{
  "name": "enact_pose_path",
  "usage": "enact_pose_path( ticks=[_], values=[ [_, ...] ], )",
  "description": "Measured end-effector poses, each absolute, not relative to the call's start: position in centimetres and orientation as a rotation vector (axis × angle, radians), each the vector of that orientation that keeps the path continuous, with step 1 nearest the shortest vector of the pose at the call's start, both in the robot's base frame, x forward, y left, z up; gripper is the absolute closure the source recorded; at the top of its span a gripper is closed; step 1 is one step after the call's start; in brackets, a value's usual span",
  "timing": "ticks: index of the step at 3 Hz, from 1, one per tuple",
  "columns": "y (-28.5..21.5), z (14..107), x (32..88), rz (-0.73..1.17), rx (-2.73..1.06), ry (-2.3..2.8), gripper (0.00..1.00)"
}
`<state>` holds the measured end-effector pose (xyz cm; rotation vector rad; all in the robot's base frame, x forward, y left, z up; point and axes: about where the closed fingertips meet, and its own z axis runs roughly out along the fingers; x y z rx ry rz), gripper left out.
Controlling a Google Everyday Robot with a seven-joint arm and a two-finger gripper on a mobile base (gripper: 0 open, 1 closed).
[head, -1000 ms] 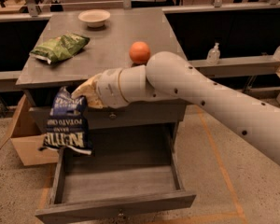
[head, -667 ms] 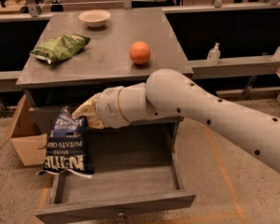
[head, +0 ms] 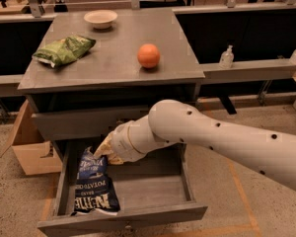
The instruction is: Place blue chip bag into middle drawer
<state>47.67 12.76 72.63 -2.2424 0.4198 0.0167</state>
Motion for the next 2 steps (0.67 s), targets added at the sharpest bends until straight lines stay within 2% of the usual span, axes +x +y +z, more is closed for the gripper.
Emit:
enact_pose_path(
  ticks=[2],
  values=[
    [11.3, 70.2, 48.6, -0.034, -2.31, 0.447, 1.0]
  ],
)
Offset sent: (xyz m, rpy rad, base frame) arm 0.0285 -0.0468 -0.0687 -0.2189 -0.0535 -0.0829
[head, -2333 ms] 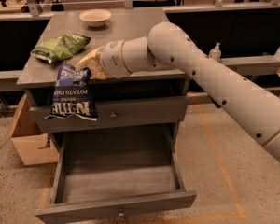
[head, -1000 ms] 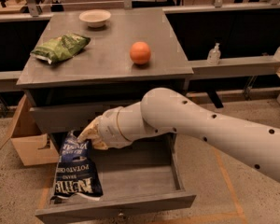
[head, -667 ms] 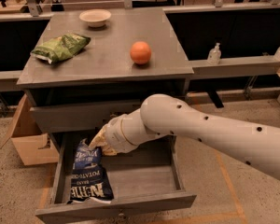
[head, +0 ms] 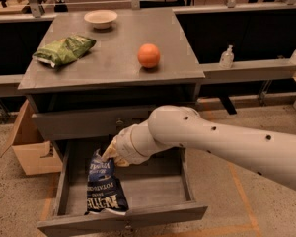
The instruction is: Place blue chip bag into middle drawer
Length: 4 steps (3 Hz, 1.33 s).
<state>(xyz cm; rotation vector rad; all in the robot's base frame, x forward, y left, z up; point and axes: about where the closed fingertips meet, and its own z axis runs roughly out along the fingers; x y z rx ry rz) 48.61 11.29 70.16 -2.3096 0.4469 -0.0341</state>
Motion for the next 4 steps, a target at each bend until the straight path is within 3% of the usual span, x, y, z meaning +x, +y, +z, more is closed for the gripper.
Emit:
enact_pose_path(
  ticks=[4],
  values=[
    [5.6, 58.4, 53.2, -0.29, -2.409, 0.516, 1.0]
  ],
)
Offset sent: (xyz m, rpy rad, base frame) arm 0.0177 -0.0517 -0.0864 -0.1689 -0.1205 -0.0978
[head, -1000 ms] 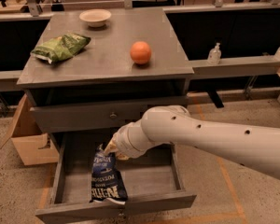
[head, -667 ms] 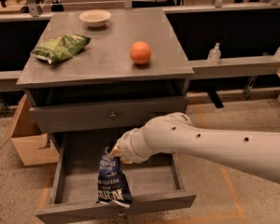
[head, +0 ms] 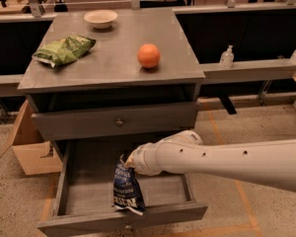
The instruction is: Place blue chip bag into middle drawer
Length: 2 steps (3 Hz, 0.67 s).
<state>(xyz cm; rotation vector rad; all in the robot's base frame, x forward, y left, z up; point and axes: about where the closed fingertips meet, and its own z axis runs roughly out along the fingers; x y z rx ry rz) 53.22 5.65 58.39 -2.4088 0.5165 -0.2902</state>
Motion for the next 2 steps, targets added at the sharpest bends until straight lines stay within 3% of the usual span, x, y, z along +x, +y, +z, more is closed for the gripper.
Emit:
enact_pose_path(
  ticks=[2],
  values=[
    [5.7, 52.4, 57.0, -0.292, -2.385, 0.523, 0.99]
  ],
)
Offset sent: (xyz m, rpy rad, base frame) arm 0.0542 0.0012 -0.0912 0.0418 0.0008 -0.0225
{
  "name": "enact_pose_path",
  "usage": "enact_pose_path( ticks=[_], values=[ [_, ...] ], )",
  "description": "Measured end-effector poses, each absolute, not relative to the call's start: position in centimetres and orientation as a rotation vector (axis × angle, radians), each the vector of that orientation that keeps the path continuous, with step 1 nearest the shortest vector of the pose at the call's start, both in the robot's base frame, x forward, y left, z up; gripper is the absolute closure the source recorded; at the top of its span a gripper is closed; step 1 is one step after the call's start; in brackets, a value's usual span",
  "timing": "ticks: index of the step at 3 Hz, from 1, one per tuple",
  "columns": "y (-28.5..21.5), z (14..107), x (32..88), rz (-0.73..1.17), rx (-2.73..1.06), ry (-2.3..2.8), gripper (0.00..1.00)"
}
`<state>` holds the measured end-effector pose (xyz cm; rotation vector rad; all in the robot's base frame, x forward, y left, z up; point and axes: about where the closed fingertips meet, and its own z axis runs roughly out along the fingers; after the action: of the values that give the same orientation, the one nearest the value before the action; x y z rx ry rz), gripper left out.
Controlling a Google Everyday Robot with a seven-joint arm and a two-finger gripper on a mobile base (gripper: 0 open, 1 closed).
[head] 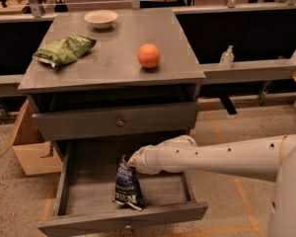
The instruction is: Place blue chip bag into middle drawer
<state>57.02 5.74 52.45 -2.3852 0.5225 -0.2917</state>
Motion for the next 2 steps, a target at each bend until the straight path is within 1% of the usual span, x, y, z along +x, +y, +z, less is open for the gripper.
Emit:
enact_pose_path(
  ticks=[2],
  values=[
    [7.1, 49.1, 59.3, -0.251, -2.38, 0.531, 0.54]
  ],
)
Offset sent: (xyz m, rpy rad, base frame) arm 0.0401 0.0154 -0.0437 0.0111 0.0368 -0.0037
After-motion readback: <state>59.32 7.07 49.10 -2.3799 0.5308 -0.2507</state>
